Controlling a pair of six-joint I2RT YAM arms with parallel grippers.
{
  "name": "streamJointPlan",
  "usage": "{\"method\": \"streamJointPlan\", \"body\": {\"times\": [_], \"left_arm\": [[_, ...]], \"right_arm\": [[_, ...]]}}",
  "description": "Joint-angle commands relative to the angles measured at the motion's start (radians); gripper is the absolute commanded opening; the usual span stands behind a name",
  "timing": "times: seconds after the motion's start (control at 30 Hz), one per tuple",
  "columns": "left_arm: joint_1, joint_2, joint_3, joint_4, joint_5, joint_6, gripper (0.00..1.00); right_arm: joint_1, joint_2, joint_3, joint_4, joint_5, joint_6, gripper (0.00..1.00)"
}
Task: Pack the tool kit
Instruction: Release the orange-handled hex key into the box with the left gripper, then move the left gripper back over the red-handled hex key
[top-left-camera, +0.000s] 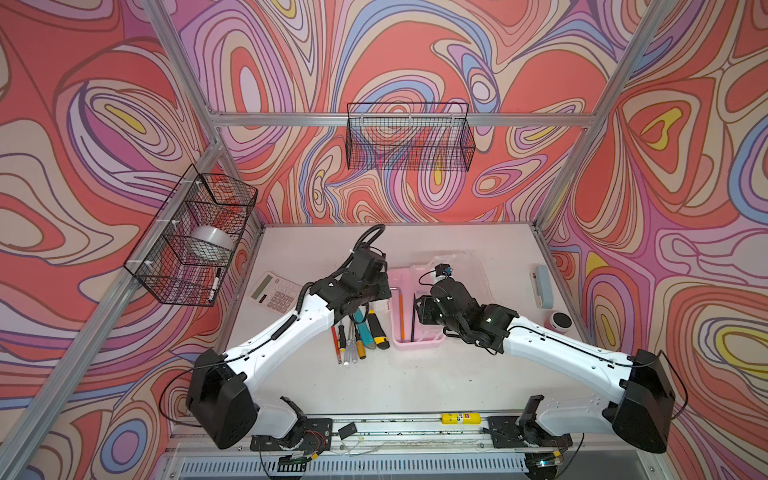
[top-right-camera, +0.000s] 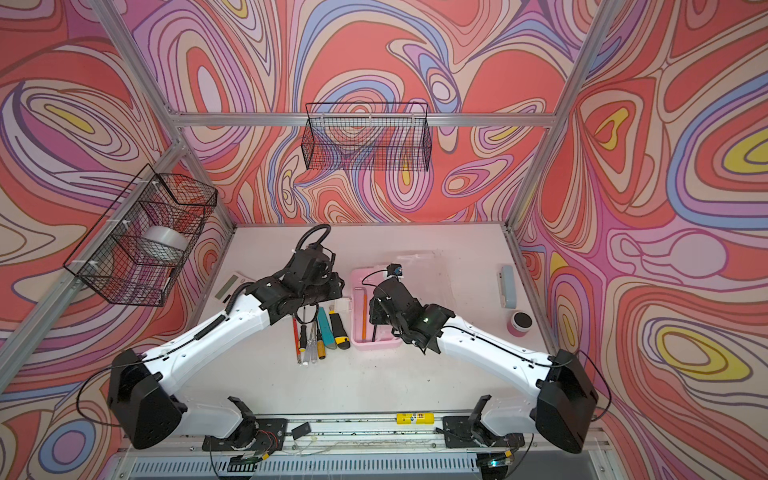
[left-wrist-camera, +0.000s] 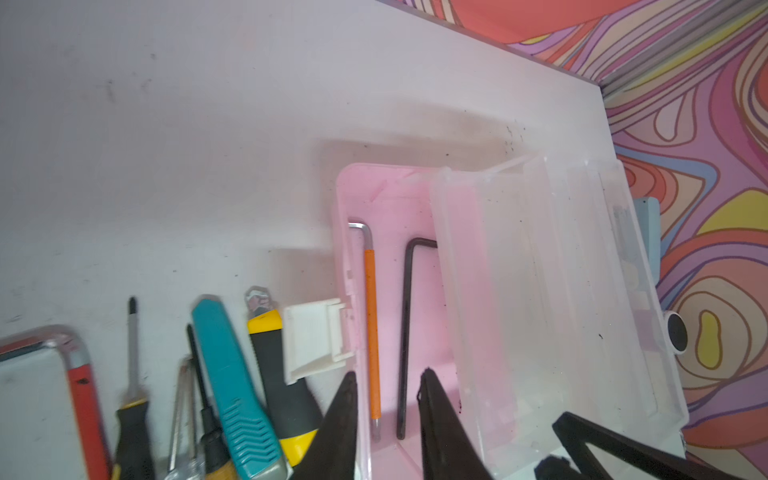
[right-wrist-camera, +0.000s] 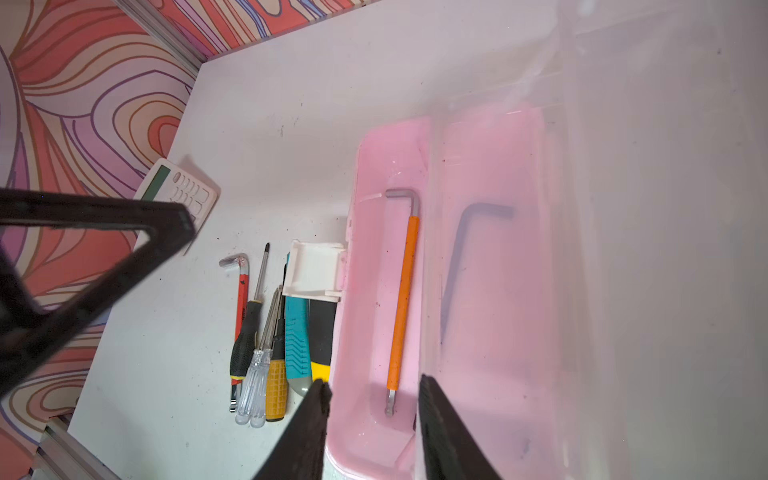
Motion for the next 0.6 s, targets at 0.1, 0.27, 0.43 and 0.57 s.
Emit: {"method": "streamJointPlan", "body": {"times": [0.1,0.27,0.43,0.57], "left_arm": [[0.129,-0.126,-0.173,-0.155,-0.063,0.017,0.24],[0.168,-0.166,-0.276,-0.174,-0.085,0.003,0.25],[0.194,-0.164,-0.372,-0.134,-0.069,-0.018,0.27],[0.225,-0.144,-0.424,-0.089,-0.052,-0.021,0.30]], "right_arm": [[0.013,0.038,0.007,0.019,-0.019,-0.008,0.39],[0.015,0.074,0.013,0.038,-0.042,-0.004,0.39],[0.019,0.101,0.016,0.054,-0.063,0.002,0.39],[0.021,0.117,0.020,0.057,-0.075,0.003,0.39]]}}
